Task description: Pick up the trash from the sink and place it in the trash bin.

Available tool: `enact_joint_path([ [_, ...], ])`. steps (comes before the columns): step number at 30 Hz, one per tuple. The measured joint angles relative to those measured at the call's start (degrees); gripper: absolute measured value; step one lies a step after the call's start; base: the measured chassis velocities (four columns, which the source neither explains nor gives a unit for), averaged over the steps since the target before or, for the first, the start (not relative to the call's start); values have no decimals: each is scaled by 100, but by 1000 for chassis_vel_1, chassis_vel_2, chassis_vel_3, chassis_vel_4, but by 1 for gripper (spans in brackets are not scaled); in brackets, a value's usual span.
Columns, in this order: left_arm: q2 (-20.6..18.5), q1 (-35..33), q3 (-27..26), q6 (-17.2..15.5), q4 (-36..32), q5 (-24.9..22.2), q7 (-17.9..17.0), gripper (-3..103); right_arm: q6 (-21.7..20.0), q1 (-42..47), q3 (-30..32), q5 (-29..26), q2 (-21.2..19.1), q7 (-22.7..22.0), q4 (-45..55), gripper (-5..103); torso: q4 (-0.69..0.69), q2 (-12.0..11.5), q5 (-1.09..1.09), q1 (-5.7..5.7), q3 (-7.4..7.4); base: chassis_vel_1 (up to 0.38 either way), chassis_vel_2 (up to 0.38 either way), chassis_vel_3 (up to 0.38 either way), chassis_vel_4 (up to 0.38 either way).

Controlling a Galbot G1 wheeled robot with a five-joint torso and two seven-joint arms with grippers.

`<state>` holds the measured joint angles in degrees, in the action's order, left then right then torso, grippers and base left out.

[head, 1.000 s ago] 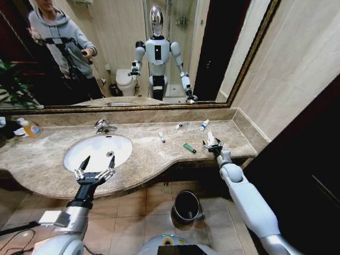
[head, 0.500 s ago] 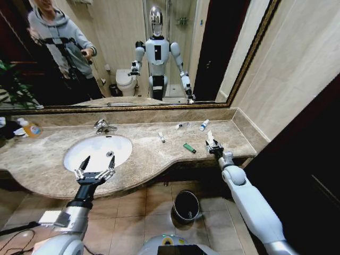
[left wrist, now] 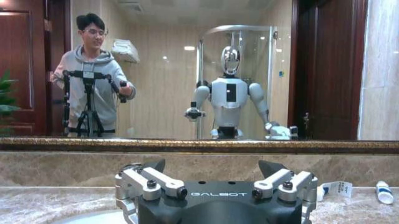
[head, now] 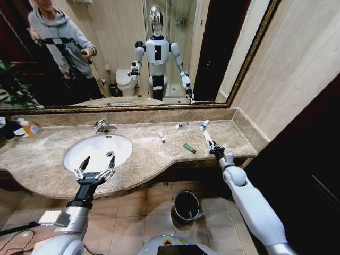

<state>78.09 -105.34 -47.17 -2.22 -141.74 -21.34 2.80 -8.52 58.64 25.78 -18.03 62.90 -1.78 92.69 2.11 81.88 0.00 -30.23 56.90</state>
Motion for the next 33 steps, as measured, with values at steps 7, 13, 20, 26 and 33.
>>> enact_joint_path([
  [7,0,0,0,0,0,0,0,100,7,453,301,-171,-170,4,703,0,-1,0,-1,0,0,0,0,0,0],
  [13,0,0,0,0,0,0,0,100,185,1678,731,-516,-353,-52,1979,0,0,1,-3,0,0,0,0,0,0],
  [20,0,0,1,0,0,0,1,100,1285,3467,981,-426,57,-490,2680,0,-2,2,1,2,-1,0,0,0,0],
  [26,0,0,1,0,0,0,1,100,2094,4741,717,-52,740,-1217,2815,0,-1,2,-2,2,-1,0,0,0,0],
  [33,0,0,0,0,0,0,0,100,2471,5005,439,374,1001,-1249,2068,0,-2,2,-2,1,0,0,0,0,0],
])
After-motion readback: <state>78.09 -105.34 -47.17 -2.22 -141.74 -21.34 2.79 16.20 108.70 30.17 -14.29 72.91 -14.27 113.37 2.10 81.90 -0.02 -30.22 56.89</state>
